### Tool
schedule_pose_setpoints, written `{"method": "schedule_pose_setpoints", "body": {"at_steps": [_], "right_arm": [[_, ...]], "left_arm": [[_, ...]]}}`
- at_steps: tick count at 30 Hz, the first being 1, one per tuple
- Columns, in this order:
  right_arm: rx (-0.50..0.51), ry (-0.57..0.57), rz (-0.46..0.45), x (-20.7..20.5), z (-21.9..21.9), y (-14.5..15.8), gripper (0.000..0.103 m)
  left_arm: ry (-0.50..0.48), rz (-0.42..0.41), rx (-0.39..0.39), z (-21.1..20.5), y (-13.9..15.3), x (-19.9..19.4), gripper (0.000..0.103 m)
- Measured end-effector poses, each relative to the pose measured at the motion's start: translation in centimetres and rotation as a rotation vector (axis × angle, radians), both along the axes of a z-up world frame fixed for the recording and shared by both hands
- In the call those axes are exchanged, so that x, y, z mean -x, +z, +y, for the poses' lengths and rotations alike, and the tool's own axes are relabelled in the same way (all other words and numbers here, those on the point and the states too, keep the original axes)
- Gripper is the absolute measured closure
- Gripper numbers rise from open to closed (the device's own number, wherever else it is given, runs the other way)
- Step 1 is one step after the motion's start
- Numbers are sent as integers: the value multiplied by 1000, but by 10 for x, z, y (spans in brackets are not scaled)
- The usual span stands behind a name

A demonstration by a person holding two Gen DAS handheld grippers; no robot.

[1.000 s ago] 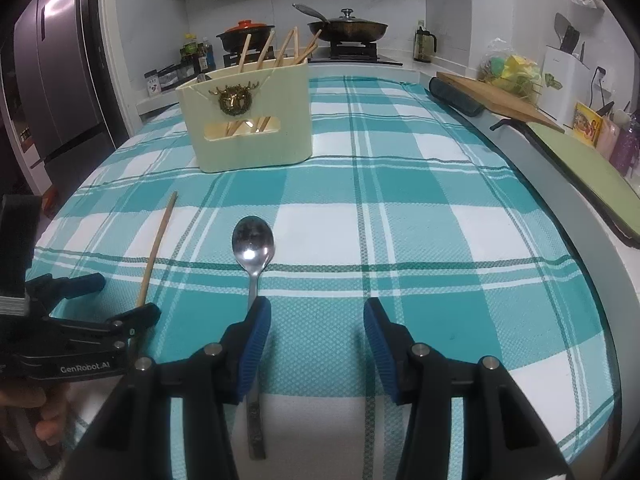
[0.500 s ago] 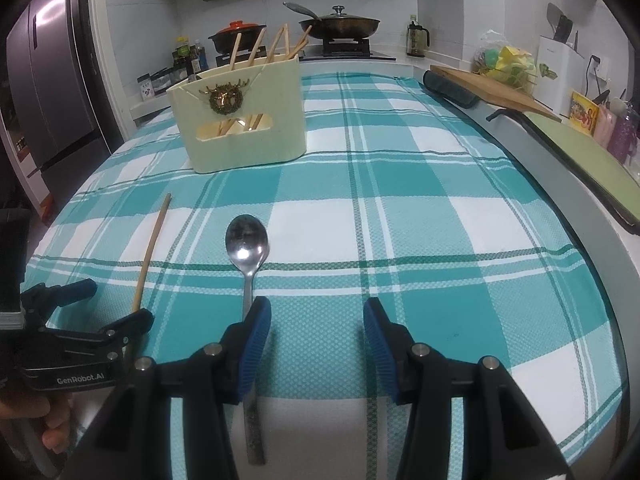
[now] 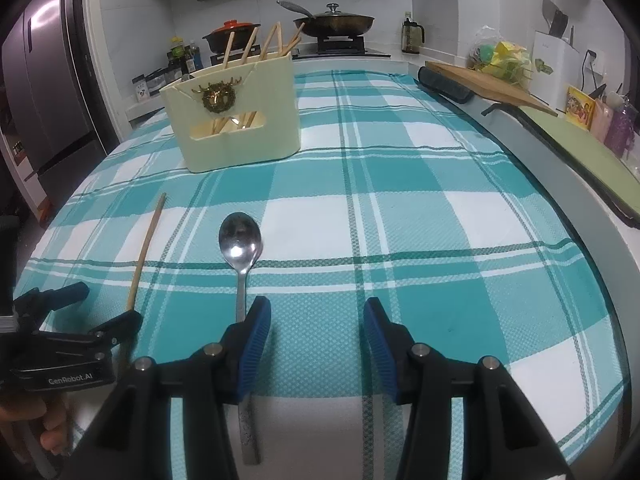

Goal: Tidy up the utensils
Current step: 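Lower the left tool over the wooden chopstick while the right tool holds the spoon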

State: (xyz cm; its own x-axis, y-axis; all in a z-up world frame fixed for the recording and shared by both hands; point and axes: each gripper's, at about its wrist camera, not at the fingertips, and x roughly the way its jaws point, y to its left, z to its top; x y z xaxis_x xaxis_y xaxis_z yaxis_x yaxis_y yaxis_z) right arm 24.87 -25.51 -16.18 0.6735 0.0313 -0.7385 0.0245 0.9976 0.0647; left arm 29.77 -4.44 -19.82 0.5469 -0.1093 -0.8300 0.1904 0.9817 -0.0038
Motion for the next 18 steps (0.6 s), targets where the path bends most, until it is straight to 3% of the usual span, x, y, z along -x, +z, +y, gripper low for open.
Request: {"method": "schedule_pose_setpoints", "body": {"at_steps": [18], "right_arm": [[4, 7, 1, 4, 2, -1, 54]], "left_arm": [[42, -7, 8, 22, 0, 7, 0]]}}
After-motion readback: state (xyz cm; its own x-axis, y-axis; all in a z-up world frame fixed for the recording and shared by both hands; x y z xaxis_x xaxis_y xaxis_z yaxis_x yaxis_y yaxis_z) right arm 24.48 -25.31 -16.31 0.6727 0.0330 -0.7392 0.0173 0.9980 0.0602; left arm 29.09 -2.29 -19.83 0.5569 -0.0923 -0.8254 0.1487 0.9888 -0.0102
